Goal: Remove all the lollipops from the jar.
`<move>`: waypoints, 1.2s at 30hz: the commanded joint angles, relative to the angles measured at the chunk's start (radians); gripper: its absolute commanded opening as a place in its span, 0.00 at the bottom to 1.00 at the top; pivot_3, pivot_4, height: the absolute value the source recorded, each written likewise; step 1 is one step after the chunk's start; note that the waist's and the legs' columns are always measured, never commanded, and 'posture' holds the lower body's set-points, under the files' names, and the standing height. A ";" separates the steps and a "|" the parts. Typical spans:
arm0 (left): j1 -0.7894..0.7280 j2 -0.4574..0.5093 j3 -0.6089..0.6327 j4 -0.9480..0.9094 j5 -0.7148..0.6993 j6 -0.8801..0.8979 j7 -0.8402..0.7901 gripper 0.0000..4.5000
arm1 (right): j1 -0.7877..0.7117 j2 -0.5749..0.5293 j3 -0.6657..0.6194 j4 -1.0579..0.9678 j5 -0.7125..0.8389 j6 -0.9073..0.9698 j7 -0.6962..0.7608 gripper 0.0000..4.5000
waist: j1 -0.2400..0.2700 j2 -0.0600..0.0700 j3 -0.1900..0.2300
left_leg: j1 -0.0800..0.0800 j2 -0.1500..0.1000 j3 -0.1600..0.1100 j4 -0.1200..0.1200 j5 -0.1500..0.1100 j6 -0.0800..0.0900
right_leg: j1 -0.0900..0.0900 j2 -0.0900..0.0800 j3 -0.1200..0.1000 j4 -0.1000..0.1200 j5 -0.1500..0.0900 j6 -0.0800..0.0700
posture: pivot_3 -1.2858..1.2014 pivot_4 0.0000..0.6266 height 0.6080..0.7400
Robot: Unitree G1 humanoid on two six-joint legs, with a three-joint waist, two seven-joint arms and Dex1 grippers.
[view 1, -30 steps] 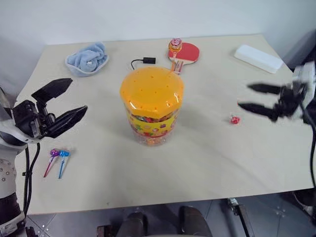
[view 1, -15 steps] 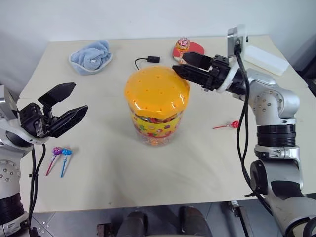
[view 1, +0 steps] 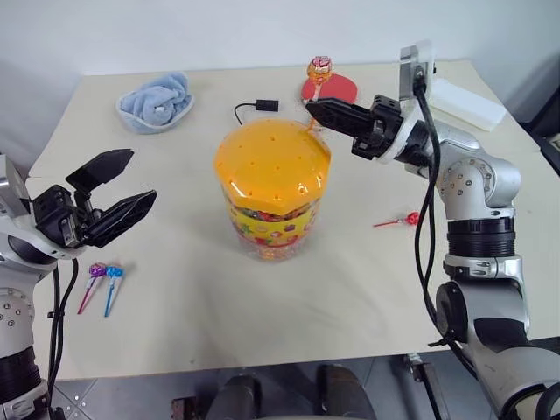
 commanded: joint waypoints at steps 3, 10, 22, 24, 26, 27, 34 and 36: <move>-0.010 0.032 -0.040 -0.044 0.024 -0.030 -0.068 1.00 | -0.060 -0.121 -0.159 0.038 0.060 -0.058 0.033 0.00 | 0.003 0.000 0.000 | 0.000 0.000 0.000 0.000 0.000 0.000 | 0.000 0.000 0.000 0.000 0.000 0.000 | 0.52 0.24 1.00; 0.047 0.115 -0.135 -0.073 0.138 -0.080 -0.213 1.00 | 0.042 -0.604 0.034 0.370 -0.310 -0.164 0.169 0.00 | 0.019 0.000 0.000 | -0.002 -0.002 0.004 0.000 0.000 0.001 | 0.001 0.000 0.000 -0.003 0.000 0.000 | 0.52 0.24 1.00; 0.060 0.110 -0.178 -0.040 0.183 -0.106 -0.235 1.00 | 0.318 -0.614 0.144 0.651 -0.601 -0.422 0.004 0.00 | -0.010 0.003 0.001 | 0.001 0.004 0.024 0.000 0.000 0.001 | -0.001 0.000 0.002 -0.005 0.000 0.000 | 0.52 0.24 1.00; 0.058 0.113 -0.177 -0.044 0.186 -0.103 -0.230 1.00 | 0.338 -0.592 0.155 0.684 -0.628 -0.429 -0.036 0.00 | -0.009 0.002 0.001 | 0.001 0.004 0.024 0.000 0.000 0.001 | 0.000 0.000 0.002 -0.005 0.000 0.000 | 0.52 0.24 1.00; 0.057 0.128 -0.170 -0.046 0.183 -0.082 -0.219 1.00 | 0.356 -0.580 0.148 0.687 -0.620 -0.401 -0.021 0.05 | -0.007 -0.002 -0.002 | 0.001 0.004 0.023 0.001 0.000 0.001 | 0.001 0.000 0.001 -0.005 0.000 0.000 | 0.52 0.24 1.00; 0.057 0.134 -0.164 -0.046 0.183 -0.076 -0.213 1.00 | 0.363 -0.579 0.141 0.683 -0.617 -0.405 -0.019 0.11 | -0.004 -0.004 -0.003 | 0.002 0.004 0.021 0.001 0.000 0.001 | 0.002 0.000 0.001 -0.006 0.000 0.000 | 0.52 0.24 1.00; 0.067 0.152 -0.142 -0.020 0.283 -0.083 -0.076 1.00 | 0.403 -0.633 0.015 0.638 -0.540 -0.492 0.072 0.59 | 0.014 -0.004 -0.003 | 0.003 0.004 0.013 0.002 0.000 0.001 | 0.007 0.001 -0.001 -0.009 0.000 0.000 | 0.52 0.24 1.00; 0.097 0.149 -0.131 -0.013 0.331 -0.107 -0.045 1.00 | 0.454 -0.648 -0.073 0.584 -0.459 -0.606 0.172 0.74 | 0.016 -0.002 -0.002 | 0.003 0.004 0.013 0.001 0.000 0.001 | 0.007 0.001 -0.001 -0.009 0.000 0.000 | 0.52 0.24 1.00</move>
